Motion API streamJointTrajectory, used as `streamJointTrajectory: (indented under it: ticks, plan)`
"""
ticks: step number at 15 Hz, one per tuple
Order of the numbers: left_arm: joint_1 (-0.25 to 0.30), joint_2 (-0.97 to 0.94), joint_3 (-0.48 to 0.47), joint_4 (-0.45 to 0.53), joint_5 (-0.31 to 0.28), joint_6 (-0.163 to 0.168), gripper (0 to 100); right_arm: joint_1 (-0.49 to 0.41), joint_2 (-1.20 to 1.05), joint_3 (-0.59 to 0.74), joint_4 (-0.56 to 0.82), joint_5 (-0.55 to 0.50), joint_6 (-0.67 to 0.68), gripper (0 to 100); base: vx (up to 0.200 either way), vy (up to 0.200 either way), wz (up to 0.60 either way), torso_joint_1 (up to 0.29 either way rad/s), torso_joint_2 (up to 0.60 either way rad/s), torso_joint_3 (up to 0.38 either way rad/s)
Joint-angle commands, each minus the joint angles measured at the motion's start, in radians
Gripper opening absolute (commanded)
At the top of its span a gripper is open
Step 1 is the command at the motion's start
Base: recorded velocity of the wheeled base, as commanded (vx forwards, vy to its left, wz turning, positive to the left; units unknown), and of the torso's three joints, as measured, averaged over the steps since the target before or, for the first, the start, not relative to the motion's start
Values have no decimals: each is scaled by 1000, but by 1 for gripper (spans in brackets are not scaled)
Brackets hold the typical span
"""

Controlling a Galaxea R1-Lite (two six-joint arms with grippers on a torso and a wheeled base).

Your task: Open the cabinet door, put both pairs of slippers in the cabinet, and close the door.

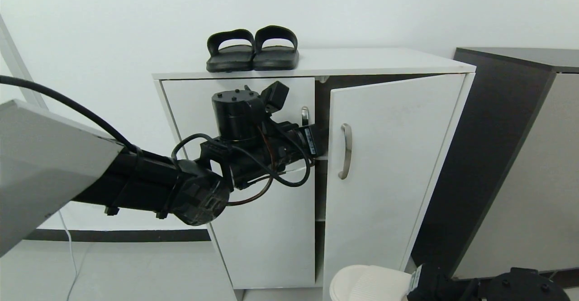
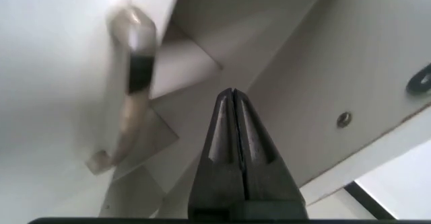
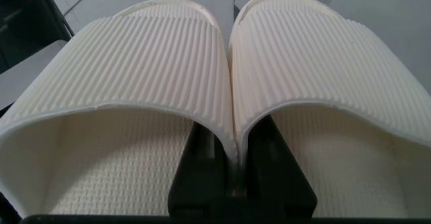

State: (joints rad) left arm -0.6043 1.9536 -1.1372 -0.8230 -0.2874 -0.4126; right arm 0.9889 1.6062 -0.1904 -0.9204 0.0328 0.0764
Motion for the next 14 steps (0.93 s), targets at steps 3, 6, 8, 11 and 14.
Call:
streamJointTrajectory:
  ticks: [3,6,8,11,14]
  plan:
    - [-92,-27,56,-35,33,1,0,33,1,14,2,1,2,0,-200,0,0,-1,1,-1]
    - [-187,-62,93,-73,36,1,0,53,1,25,0,1,2,0,-200,0,0,-2,2,4]
    - [-187,-65,93,-81,31,0,0,53,1,26,-1,1,2,0,-100,0,0,-1,1,1]
    - [-157,-68,123,-123,40,1,0,48,3,16,-3,-2,3,0,0,0,0,0,0,0]
    - [-81,-167,191,-85,51,47,0,-24,58,-50,-5,-67,14,0,0,0,0,0,0,0]
